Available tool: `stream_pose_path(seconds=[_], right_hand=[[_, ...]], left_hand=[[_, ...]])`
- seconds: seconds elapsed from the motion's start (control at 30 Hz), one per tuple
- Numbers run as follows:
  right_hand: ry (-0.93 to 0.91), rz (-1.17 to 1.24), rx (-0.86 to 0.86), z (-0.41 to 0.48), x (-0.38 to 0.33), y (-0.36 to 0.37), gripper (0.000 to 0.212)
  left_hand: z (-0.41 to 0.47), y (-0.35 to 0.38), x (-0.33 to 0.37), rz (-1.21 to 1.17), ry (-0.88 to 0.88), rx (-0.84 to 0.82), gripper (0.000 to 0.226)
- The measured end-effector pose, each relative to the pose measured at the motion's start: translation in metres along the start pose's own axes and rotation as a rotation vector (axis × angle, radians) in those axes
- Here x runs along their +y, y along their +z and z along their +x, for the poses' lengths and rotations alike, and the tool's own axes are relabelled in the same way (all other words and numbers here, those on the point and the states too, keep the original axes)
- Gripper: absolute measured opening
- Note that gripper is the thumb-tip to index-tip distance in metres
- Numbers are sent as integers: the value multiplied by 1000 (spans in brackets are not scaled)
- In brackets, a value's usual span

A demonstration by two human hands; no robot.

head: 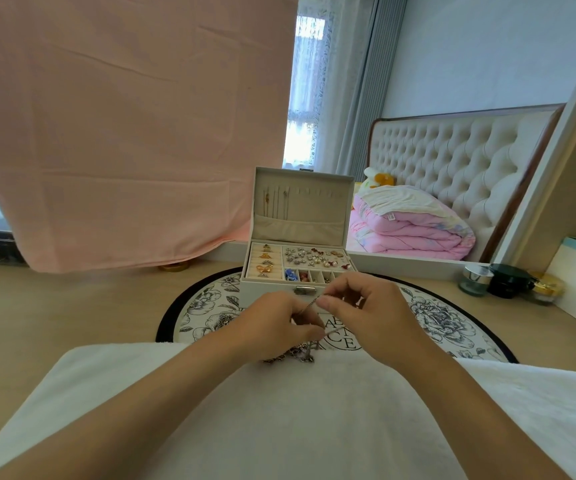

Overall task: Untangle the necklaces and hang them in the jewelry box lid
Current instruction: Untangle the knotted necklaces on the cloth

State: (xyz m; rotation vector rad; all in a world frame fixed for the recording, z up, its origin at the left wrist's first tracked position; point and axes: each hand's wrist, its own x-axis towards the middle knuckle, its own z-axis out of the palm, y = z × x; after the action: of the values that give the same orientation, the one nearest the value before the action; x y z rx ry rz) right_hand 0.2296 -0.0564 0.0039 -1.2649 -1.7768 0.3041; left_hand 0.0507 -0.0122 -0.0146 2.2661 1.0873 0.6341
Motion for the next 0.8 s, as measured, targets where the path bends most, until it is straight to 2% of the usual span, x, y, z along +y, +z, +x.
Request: stream_pose_path(seconds=[0.07, 0.2, 0.3, 0.37, 0.5, 0.63, 0.73, 0.8], right_hand=[[-49, -178, -23, -2, 0, -1, 8], [-48, -618, -196, -5, -5, 2, 10], [-4, -713, -237, -3, -11, 3, 14], [13, -697, -232, -1, -12, 3, 15], [55, -413, -255, 1, -7, 6, 43], [91, -314, -247, 2, -4, 5, 42], [166, -322, -169, 3, 0, 5, 36], [185, -344, -104, 2, 2, 6, 32]], left_hand=[[0, -3, 0, 119, 15, 32, 8], [1, -5, 2, 350, 24, 112, 16], [0, -3, 3, 342, 10, 144, 15], [0, 0, 3, 229, -37, 162, 11], [2, 3, 2, -11, -145, 200, 4], [3, 4, 2, -212, -215, 193, 7], [1, 3, 3, -115, -196, 203, 7], [-2, 3, 7, 117, -157, 205, 5]])
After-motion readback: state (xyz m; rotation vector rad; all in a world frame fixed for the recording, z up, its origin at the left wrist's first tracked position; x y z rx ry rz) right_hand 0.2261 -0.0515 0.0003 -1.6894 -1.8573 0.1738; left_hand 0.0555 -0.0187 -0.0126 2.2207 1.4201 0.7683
